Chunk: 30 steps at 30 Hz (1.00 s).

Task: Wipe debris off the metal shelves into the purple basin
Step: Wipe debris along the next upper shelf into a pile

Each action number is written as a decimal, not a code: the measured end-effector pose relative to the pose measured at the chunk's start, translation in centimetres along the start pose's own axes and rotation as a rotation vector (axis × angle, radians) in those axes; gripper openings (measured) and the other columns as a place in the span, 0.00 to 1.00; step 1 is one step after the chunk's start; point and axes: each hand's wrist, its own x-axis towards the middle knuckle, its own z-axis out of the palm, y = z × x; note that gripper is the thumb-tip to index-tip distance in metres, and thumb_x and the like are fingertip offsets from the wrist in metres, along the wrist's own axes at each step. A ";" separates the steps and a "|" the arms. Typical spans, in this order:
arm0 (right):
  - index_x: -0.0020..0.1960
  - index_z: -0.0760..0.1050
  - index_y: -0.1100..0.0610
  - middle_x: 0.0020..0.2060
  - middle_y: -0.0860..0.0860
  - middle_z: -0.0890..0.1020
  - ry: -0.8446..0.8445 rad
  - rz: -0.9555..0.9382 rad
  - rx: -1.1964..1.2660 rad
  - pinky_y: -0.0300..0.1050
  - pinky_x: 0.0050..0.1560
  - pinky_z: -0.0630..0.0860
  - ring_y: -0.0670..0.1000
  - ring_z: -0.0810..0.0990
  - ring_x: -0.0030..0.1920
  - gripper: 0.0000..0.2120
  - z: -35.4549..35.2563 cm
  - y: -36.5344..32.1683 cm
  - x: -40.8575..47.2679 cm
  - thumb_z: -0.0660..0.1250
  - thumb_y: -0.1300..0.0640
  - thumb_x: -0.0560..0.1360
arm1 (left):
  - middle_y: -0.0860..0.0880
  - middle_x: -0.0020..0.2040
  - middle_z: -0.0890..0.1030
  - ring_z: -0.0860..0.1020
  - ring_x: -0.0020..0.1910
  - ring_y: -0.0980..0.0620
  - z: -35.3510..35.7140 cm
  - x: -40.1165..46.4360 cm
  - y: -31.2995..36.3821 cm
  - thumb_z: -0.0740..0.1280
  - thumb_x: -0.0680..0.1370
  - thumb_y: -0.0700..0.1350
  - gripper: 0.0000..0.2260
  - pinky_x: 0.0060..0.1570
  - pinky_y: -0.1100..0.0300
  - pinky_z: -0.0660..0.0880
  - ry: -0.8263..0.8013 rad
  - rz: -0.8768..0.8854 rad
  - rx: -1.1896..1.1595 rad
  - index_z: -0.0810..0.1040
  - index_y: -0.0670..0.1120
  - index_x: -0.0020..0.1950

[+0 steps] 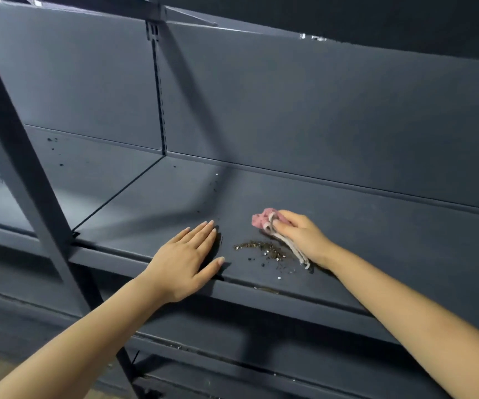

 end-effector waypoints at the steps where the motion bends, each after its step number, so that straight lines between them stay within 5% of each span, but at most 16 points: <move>1: 0.53 0.76 0.53 0.54 0.49 0.81 0.086 0.015 0.037 0.32 0.57 0.69 0.46 0.78 0.56 0.08 -0.6 -0.1 -0.6 0.59 0.62 0.80 | 0.50 0.75 0.46 0.43 0.74 0.55 -0.1 -0.3 -0.3 0.24 0.70 0.69 0.47 0.72 0.63 0.37 0.014 0.009 -0.006 0.50 0.41 0.77; 4: 0.51 0.76 0.52 0.51 0.47 0.81 0.306 0.068 0.041 0.33 0.58 0.69 0.44 0.78 0.54 0.07 -3.0 0.6 -3.0 0.59 0.57 0.80 | 0.44 0.76 0.57 0.51 0.75 0.50 -0.6 -1.2 -2.1 0.27 0.74 0.68 0.46 0.73 0.61 0.42 0.073 0.013 0.033 0.60 0.39 0.75; 8: 0.57 0.75 0.43 0.49 0.45 0.81 0.498 0.278 -0.235 0.43 0.44 0.72 0.54 0.80 0.53 0.12 -3.9 2.8 -6.2 0.58 0.42 0.78 | 0.46 0.78 0.54 0.51 0.77 0.51 -1.0 -2.3 -4.7 0.19 0.65 0.70 0.55 0.71 0.62 0.40 -0.013 -0.052 -0.021 0.57 0.42 0.77; 11: 0.57 0.72 0.39 0.45 0.48 0.80 0.570 0.373 -0.399 0.40 0.31 0.73 0.56 0.82 0.44 0.13 -1.7 2.4 -6.4 0.54 0.37 0.77 | 0.47 0.78 0.55 0.51 0.77 0.51 -1.0 -2.7 -5.3 0.16 0.62 0.70 0.57 0.70 0.62 0.39 -0.020 -0.070 -0.017 0.57 0.42 0.77; 13: 0.60 0.72 0.42 0.49 0.50 0.80 0.599 0.393 -0.504 0.43 0.34 0.77 0.54 0.80 0.41 0.16 0.5 1.7 -5.5 0.52 0.39 0.79 | 0.47 0.78 0.54 0.50 0.78 0.51 -1.1 -2.7 -5.2 0.15 0.60 0.69 0.59 0.70 0.63 0.38 -0.028 -0.061 -0.036 0.56 0.43 0.78; 16: 0.67 0.70 0.49 0.57 0.53 0.79 0.603 0.361 -0.654 0.47 0.50 0.76 0.55 0.79 0.52 0.20 4.3 0.6 -3.6 0.50 0.43 0.81 | 0.46 0.78 0.54 0.50 0.78 0.51 -1.2 -2.6 -5.3 0.14 0.59 0.69 0.59 0.71 0.63 0.39 -0.023 -0.030 -0.042 0.55 0.42 0.78; 26: 0.57 0.73 0.53 0.48 0.53 0.81 0.576 0.327 -0.427 0.52 0.48 0.79 0.57 0.80 0.46 0.20 14.7 -4.4 3.6 0.50 0.42 0.80 | 0.46 0.79 0.52 0.49 0.78 0.50 -1.4 -2.8 -5.6 0.22 0.65 0.66 0.51 0.73 0.60 0.41 -0.031 -0.008 -0.037 0.53 0.43 0.78; 30: 0.57 0.72 0.52 0.40 0.49 0.76 0.698 0.331 -0.241 0.43 0.34 0.76 0.52 0.76 0.35 0.22 11.6 -4.4 1.4 0.49 0.38 0.79 | 0.46 0.79 0.54 0.49 0.78 0.50 -1.0 -2.7 -5.7 0.22 0.66 0.65 0.49 0.73 0.59 0.42 -0.015 -0.002 -0.037 0.54 0.43 0.78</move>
